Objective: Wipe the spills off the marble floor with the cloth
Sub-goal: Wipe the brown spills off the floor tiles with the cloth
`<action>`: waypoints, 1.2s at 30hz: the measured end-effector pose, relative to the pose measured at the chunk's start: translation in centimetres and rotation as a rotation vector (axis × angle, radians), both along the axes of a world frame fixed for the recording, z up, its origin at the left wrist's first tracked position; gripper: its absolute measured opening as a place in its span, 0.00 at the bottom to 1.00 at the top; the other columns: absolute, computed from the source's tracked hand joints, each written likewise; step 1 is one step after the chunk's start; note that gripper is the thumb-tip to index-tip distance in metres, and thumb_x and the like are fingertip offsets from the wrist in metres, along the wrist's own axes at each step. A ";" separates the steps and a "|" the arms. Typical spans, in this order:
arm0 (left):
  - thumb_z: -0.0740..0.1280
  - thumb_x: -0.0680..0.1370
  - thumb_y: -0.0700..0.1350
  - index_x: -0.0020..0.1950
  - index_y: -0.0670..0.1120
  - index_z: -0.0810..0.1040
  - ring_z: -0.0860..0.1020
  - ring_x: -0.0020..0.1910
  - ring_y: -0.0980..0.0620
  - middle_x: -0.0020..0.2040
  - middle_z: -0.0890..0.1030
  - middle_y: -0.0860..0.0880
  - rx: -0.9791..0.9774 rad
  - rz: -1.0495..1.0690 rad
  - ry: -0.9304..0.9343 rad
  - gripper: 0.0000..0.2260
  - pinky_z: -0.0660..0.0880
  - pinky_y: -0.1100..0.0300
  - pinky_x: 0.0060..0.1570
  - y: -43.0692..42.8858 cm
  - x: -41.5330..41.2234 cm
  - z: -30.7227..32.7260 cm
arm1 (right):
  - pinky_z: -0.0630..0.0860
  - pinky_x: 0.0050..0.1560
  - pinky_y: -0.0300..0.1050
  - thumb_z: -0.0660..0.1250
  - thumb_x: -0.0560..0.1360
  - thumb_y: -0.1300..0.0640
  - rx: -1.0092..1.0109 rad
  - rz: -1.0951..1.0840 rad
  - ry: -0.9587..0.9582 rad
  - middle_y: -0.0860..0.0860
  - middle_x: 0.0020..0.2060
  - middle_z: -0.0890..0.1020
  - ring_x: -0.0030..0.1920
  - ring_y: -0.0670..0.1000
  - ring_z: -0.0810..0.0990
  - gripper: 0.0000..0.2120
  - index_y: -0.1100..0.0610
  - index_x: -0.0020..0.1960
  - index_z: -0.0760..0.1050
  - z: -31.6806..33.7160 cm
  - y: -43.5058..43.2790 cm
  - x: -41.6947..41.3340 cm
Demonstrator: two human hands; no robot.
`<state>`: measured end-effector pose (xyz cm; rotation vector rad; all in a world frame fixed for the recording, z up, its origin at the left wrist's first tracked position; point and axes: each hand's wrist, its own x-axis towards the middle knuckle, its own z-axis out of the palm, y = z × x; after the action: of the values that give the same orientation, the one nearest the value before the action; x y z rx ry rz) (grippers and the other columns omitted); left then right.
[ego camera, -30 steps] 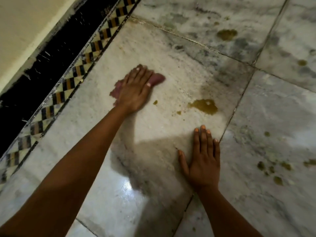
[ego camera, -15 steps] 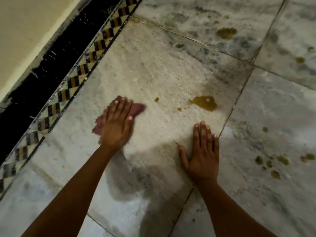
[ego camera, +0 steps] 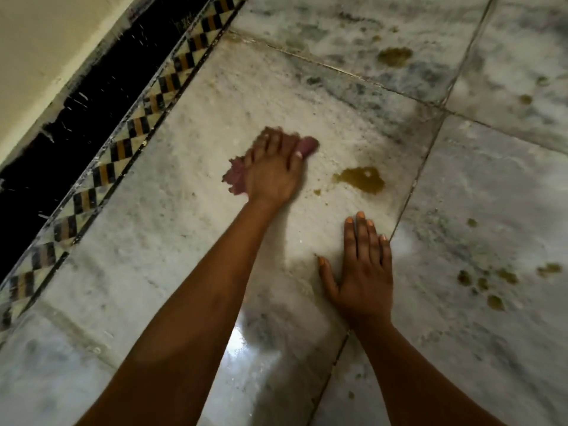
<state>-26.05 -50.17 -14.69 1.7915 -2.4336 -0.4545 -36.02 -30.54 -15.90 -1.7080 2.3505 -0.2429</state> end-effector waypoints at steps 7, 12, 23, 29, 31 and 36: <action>0.49 0.79 0.54 0.73 0.48 0.66 0.63 0.72 0.43 0.74 0.65 0.45 -0.211 -0.049 -0.147 0.24 0.52 0.48 0.69 3.4 7.5 -1.2 | 0.50 0.73 0.53 0.52 0.75 0.39 -0.055 0.007 -0.036 0.57 0.75 0.58 0.75 0.56 0.56 0.35 0.59 0.76 0.55 -0.4 0.2 -0.2; 0.45 0.77 0.53 0.77 0.50 0.54 0.54 0.76 0.45 0.77 0.57 0.47 -0.090 -0.021 -0.083 0.27 0.49 0.49 0.72 -1.2 1.7 -0.6 | 0.51 0.73 0.53 0.52 0.76 0.40 -0.092 0.004 -0.015 0.56 0.75 0.58 0.75 0.55 0.56 0.35 0.59 0.76 0.56 -0.8 0.5 0.0; 0.47 0.79 0.53 0.75 0.49 0.63 0.64 0.72 0.47 0.74 0.66 0.47 -0.177 -0.420 -0.201 0.25 0.54 0.50 0.71 6.3 6.9 0.1 | 0.50 0.73 0.51 0.49 0.77 0.44 -0.070 -0.104 -0.028 0.60 0.75 0.58 0.76 0.55 0.53 0.33 0.63 0.75 0.55 -0.3 2.1 -2.8; 0.50 0.80 0.48 0.75 0.48 0.62 0.64 0.72 0.45 0.73 0.67 0.45 -0.134 -0.088 0.115 0.23 0.58 0.52 0.70 1.4 -1.8 -1.5 | 0.51 0.74 0.52 0.51 0.76 0.44 -0.084 -0.055 -0.026 0.59 0.75 0.57 0.76 0.56 0.52 0.34 0.63 0.76 0.54 -0.9 2.3 -3.5; 0.50 0.79 0.49 0.74 0.49 0.63 0.63 0.73 0.45 0.73 0.67 0.47 -0.112 -0.100 0.138 0.23 0.57 0.52 0.70 0.3 -5.7 -1.4 | 0.51 0.74 0.52 0.51 0.76 0.44 -0.091 -0.057 -0.039 0.59 0.75 0.57 0.76 0.55 0.52 0.34 0.63 0.75 0.54 -0.7 2.1 -3.6; 0.44 0.78 0.55 0.75 0.52 0.60 0.58 0.75 0.48 0.75 0.62 0.49 -0.074 -0.436 0.090 0.26 0.51 0.53 0.72 3.2 -10.4 -1.2 | 0.51 0.74 0.51 0.53 0.76 0.43 -0.085 -0.081 -0.054 0.60 0.75 0.56 0.76 0.56 0.52 0.35 0.64 0.75 0.55 -0.5 2.2 -3.4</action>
<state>-36.48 -46.99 -15.84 1.1782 -2.7302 -0.4548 -39.44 -28.31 -16.37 -1.6227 2.4053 -0.4029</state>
